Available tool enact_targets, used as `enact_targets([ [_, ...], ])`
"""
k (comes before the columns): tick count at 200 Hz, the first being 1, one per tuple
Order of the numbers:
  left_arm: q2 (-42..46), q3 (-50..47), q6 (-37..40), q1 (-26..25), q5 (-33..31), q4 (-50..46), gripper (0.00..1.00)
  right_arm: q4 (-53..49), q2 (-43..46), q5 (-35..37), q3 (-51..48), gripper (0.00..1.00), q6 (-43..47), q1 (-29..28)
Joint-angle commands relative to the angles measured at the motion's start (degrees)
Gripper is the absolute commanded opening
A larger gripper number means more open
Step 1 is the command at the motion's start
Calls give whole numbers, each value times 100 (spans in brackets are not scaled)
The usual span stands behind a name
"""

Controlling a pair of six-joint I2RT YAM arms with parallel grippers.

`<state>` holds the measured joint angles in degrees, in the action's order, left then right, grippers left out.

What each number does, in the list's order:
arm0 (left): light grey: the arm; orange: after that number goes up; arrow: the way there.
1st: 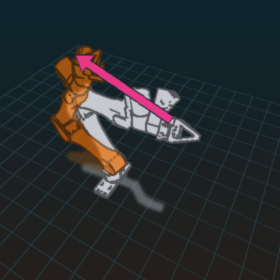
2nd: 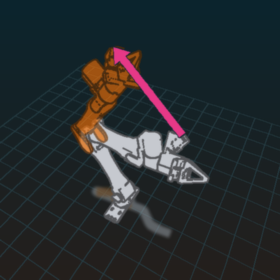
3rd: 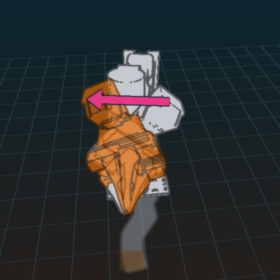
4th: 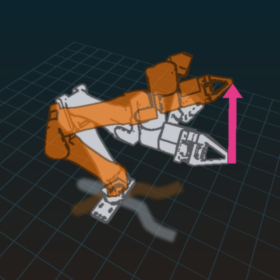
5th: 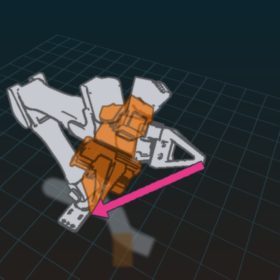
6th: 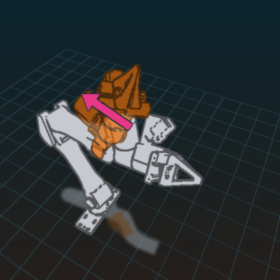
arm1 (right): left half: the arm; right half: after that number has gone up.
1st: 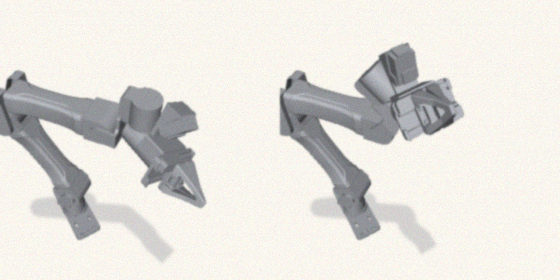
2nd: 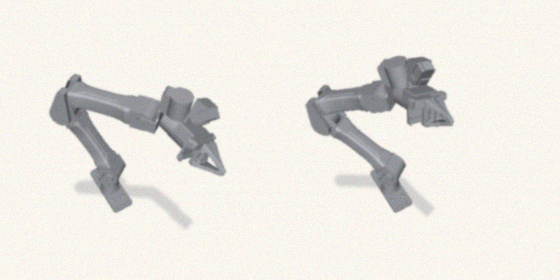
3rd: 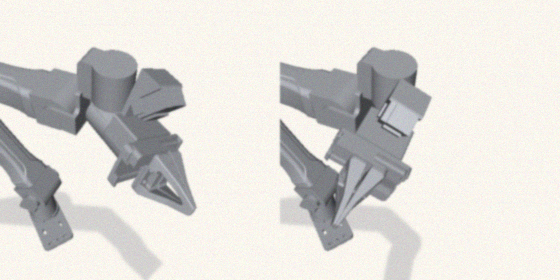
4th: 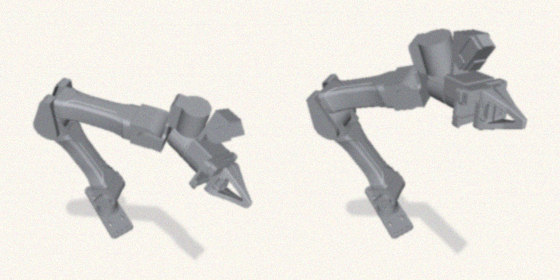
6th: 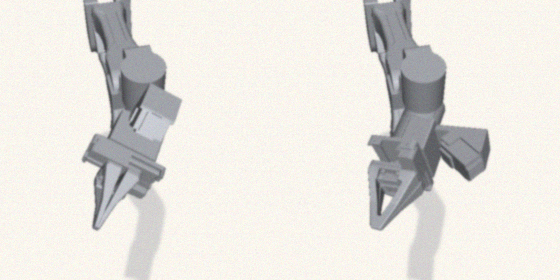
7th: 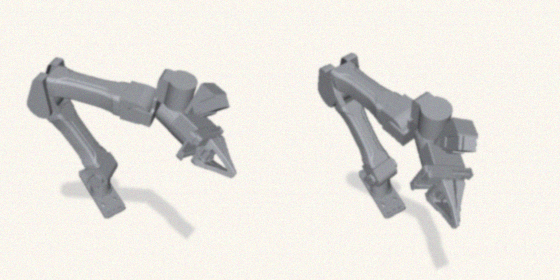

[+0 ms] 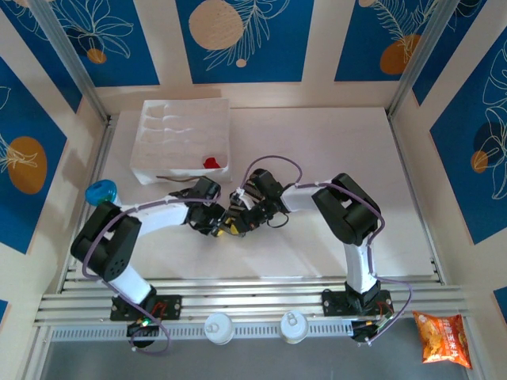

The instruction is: Roll the socks

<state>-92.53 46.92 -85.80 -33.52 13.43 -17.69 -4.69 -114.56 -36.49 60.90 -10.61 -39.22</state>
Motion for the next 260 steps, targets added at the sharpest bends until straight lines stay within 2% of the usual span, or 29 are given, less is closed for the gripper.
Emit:
enact_targets([
  [1,-370,328,-72,-142,-15,-439,20,-611,-165,147,-24,0,166,-44],
  [6,-437,410,-76,-159,-16,-685,15,-668,-156,205,-11,1,232,-62],
  [20,-574,576,-124,-174,-25,-1422,0,-769,-77,475,3,12,433,-135],
  [51,-523,538,-319,-194,-139,-2220,0,-200,637,1451,-546,34,907,-390],
  [79,-508,594,-445,-213,-174,-2578,0,1135,1879,3087,-1685,51,1566,-987],
  [92,-529,710,-472,-222,-246,-2796,0,1351,2267,3645,-1949,54,1742,-1222],
  [117,-662,860,-600,-250,-162,-3039,0,1311,2703,4401,-2116,55,1970,-1694],
  [130,-746,881,-672,-251,-59,-3034,0,1339,2727,4823,-2135,56,2174,-2033],
  [151,-821,959,-726,-245,-50,-3035,0,1338,2615,5122,-2011,56,2330,-2341],
  [179,-930,1129,-743,-258,-64,-3129,0,1307,2228,5631,-1753,56,2597,-2631],
  [214,-1013,1247,-729,-255,-25,-3159,0,1433,1753,6159,-1502,55,2799,-2648],
  [241,-1021,1236,-754,-256,26,-3114,0,1339,1514,6157,-1294,48,2930,-2667],
  [260,-1023,1225,-769,-256,84,-3052,0,1332,1432,6170,-1298,34,2901,-2696],
])
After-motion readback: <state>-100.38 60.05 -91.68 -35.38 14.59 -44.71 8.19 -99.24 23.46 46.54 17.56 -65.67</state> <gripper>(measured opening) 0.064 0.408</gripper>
